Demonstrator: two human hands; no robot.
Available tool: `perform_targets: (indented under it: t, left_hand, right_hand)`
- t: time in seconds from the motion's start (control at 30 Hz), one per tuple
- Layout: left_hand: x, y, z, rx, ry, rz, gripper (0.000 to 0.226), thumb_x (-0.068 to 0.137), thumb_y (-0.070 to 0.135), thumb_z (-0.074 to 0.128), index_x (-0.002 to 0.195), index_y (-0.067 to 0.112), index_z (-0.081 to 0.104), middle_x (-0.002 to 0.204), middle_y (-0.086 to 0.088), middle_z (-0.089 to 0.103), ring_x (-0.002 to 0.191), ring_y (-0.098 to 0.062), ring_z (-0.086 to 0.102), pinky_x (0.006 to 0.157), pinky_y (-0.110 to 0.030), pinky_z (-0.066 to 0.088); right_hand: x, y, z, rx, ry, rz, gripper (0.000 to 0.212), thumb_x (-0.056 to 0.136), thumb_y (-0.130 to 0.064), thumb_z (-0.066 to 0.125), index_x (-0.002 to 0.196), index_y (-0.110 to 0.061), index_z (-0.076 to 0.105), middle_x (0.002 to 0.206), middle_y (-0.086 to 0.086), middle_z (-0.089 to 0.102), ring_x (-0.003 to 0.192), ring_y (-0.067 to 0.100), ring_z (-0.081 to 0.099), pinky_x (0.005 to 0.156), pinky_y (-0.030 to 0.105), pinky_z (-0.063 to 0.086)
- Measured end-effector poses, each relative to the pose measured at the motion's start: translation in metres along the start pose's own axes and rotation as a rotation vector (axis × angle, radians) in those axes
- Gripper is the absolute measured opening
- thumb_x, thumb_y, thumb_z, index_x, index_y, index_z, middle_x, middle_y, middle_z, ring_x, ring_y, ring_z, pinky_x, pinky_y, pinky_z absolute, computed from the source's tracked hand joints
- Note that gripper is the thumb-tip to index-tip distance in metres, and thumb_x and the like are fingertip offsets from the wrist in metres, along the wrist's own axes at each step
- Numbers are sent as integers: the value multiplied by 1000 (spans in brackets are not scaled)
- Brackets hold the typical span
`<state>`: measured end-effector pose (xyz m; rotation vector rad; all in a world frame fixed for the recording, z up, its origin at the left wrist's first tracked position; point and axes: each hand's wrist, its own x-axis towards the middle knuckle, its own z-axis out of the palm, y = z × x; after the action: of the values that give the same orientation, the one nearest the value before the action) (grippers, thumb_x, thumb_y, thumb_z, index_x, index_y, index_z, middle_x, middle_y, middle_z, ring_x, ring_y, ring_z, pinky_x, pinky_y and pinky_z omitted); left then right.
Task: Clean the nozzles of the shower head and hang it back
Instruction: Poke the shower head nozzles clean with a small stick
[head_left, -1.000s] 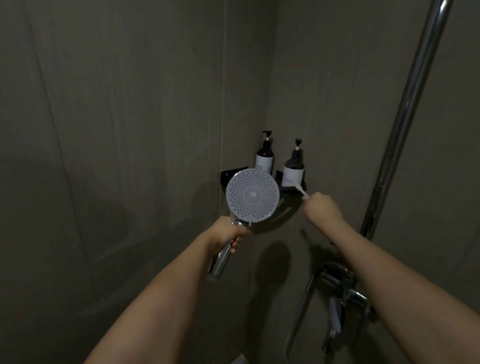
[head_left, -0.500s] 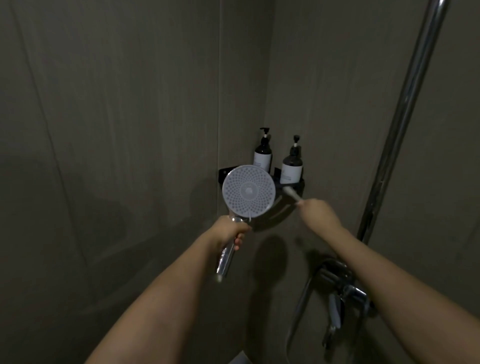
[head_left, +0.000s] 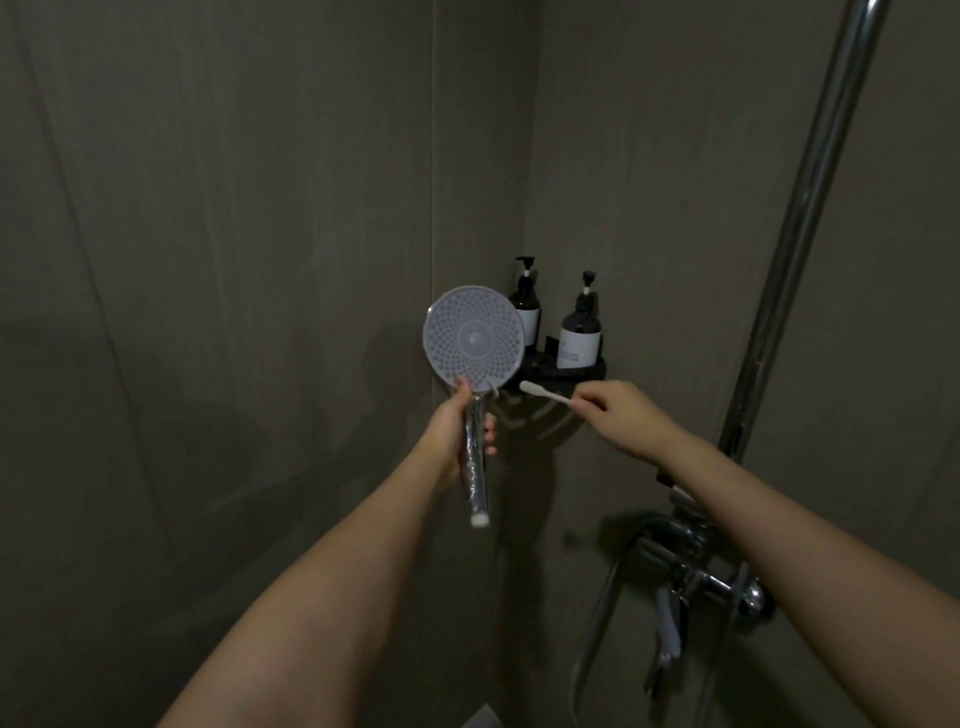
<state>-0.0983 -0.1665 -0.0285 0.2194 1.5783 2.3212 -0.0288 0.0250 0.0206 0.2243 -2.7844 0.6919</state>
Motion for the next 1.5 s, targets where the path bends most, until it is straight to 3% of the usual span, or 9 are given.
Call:
perform_targets:
  t: [0.17, 0.37, 0.73, 0.93, 1.13, 1.17, 1.33, 1.4, 1.5]
  left_hand:
    - [-4, 2, 7, -32, 32, 12, 44, 96, 50, 32, 81, 13, 52, 62, -5, 51, 54, -15, 48, 55, -27, 42]
    - [-3, 0, 12, -103, -44, 25, 42, 96, 44, 37, 75, 12, 54, 49, 1, 55, 41, -10, 52, 45, -19, 44]
    - [-4, 4, 21, -92, -93, 100, 42, 100, 38, 30, 83, 8, 54, 55, -3, 61, 44, -11, 60, 45, -19, 50]
    - [6, 8, 9, -75, -18, 70, 40, 97, 43, 34, 84, 12, 54, 63, -1, 54, 53, -12, 51, 59, -26, 44]
    - [11, 7, 1, -90, 3, 55, 41, 97, 43, 34, 80, 12, 54, 54, 0, 57, 48, -10, 55, 55, -23, 49]
    - [11, 8, 1, -88, -1, 57, 41, 97, 43, 34, 80, 12, 54, 54, 1, 58, 48, -10, 56, 56, -24, 49]
    - [13, 17, -5, -86, -2, 96, 38, 98, 42, 32, 84, 13, 52, 54, 3, 57, 44, -8, 53, 54, -22, 47]
    - [13, 22, -10, -83, 6, 113, 39, 98, 44, 31, 84, 14, 52, 54, 3, 55, 44, -7, 53, 54, -22, 46]
    - [14, 21, -12, -61, 32, 100, 41, 98, 43, 32, 79, 13, 52, 49, 3, 56, 41, -8, 53, 47, -20, 46]
  right_hand:
    - [2, -24, -1, -156, -128, -85, 35, 93, -34, 49, 59, -26, 52, 59, -3, 49, 57, 12, 46, 57, 30, 36]
    - [6, -45, 1, -309, -150, -89, 34, 93, -42, 46, 72, -19, 59, 62, -3, 51, 57, 12, 47, 50, 25, 32]
    - [12, -49, 9, -331, -62, -55, 33, 93, -41, 44, 66, -24, 53, 69, -1, 55, 67, 17, 53, 55, 26, 37]
    - [-6, -37, 40, -466, -534, -14, 32, 91, -40, 50, 87, -14, 68, 77, 1, 57, 73, 17, 53, 65, 26, 40]
    - [12, -42, 24, -326, -48, -72, 34, 95, -39, 42, 92, -17, 67, 72, -1, 52, 69, 18, 52, 61, 28, 40]
    - [14, -42, 24, -319, -53, -52, 34, 95, -38, 42, 93, -15, 67, 74, 1, 53, 70, 18, 52, 63, 28, 41]
    - [-5, -30, 43, -586, -510, -63, 35, 93, -41, 46, 99, -14, 67, 97, 9, 65, 87, 24, 59, 69, 30, 42]
    - [-5, -27, 42, -483, -398, -111, 36, 94, -41, 44, 97, -15, 68, 93, 8, 66, 86, 23, 60, 70, 30, 43]
    - [8, -31, 30, -251, -163, -124, 32, 96, -38, 43, 80, -20, 65, 64, -3, 53, 61, 15, 52, 57, 26, 38]
